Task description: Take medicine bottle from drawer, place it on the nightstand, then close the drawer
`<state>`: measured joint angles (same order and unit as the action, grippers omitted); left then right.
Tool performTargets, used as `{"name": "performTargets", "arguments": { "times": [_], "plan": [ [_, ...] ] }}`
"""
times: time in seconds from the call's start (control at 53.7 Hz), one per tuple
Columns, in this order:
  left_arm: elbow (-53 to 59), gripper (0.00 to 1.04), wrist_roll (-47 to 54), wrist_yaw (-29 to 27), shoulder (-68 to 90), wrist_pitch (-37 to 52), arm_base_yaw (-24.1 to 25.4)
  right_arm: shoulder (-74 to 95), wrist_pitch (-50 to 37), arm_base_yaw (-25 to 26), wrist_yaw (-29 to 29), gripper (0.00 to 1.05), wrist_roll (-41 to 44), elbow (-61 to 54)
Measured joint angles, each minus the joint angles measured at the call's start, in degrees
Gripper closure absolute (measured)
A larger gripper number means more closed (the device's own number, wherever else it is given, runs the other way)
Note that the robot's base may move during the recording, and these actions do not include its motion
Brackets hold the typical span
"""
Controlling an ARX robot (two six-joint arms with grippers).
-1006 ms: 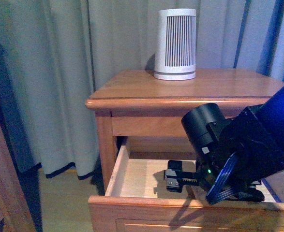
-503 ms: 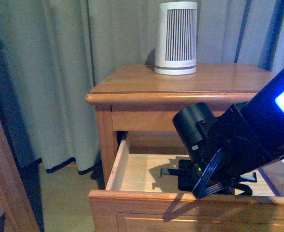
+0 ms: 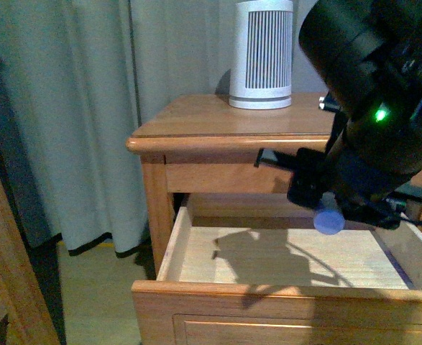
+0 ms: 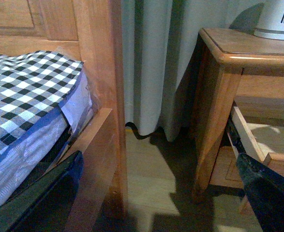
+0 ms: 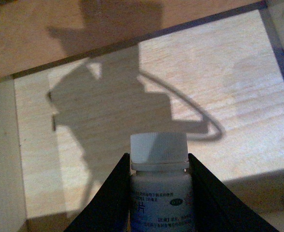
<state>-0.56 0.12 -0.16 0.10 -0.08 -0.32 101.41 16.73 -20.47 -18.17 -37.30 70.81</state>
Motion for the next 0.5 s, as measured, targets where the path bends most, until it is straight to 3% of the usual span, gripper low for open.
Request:
{"name": "performTargets", "arguments": {
  "times": [0.186,0.503],
  "plan": [
    [0.00,0.07,0.00,-0.02,0.00,0.00,0.00,-5.29,0.13,2.01,-1.55,0.74,2.86,4.92],
    [0.00,0.07,0.00,-0.02,0.00,0.00,0.00,3.56,3.98,12.50,-1.81,0.74,12.02,28.06]
  ]
}}
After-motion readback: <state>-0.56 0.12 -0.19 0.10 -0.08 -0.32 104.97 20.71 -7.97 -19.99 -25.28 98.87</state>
